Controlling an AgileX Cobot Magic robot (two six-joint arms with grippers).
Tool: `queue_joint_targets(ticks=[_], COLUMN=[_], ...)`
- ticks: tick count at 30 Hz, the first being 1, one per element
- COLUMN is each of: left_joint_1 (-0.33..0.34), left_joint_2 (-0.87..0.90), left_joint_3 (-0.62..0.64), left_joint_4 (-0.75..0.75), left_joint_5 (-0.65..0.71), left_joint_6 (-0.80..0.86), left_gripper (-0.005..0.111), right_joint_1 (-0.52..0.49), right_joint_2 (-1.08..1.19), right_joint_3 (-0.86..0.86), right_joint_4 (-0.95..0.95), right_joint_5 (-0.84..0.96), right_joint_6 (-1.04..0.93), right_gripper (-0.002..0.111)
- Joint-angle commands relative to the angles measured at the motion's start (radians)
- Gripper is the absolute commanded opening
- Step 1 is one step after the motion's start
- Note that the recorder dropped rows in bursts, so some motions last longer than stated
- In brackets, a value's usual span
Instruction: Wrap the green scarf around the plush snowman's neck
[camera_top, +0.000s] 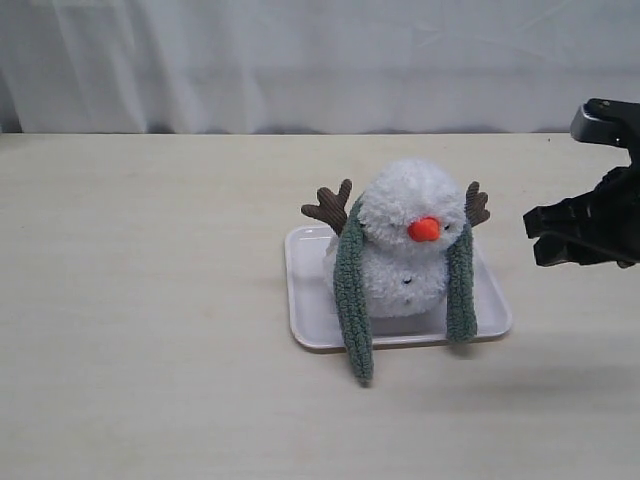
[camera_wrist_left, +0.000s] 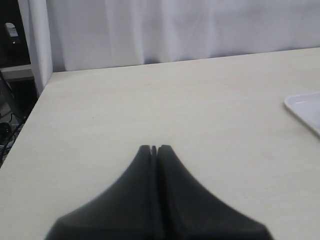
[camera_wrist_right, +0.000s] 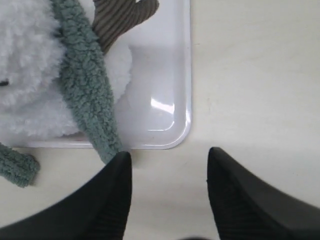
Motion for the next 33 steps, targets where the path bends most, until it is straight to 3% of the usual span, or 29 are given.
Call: queue_joint_targets(ticks=[1,6,14,26,33], left_joint_1=[-0.008,-0.008,-0.008,-0.008,-0.008], left_joint_2=[-0.002,-0.002,-0.002,-0.002,-0.002], left_joint_3=[0.002,0.002,0.002,0.002,0.002], left_joint_4=[0.001,0.001,0.001,0.001,0.001], left_joint_5=[-0.013,-0.013,-0.013,-0.013,-0.013], left_joint_6=[0.000,0.000,0.000,0.000,0.000], left_gripper=[0.000,0.000,0.000,0.000,0.000], right_joint_1=[0.001,0.001,0.001,0.001,0.001], right_joint_2=[-0.005,-0.008,-0.137,-0.363,-0.382], right_joint_3=[0.003,-0.004,0.042,0.140,0.142], right_joint_4=[0.181,0.458,0.485,0.485,0.508], right_joint_5=[-0.004,0.062,-0.012,-0.119,-0.117], right_joint_6=[-0.202,-0.393,-0.437,-0.462,-0.523], right_gripper=[0.046,0.046,0.045,0.006,0.004])
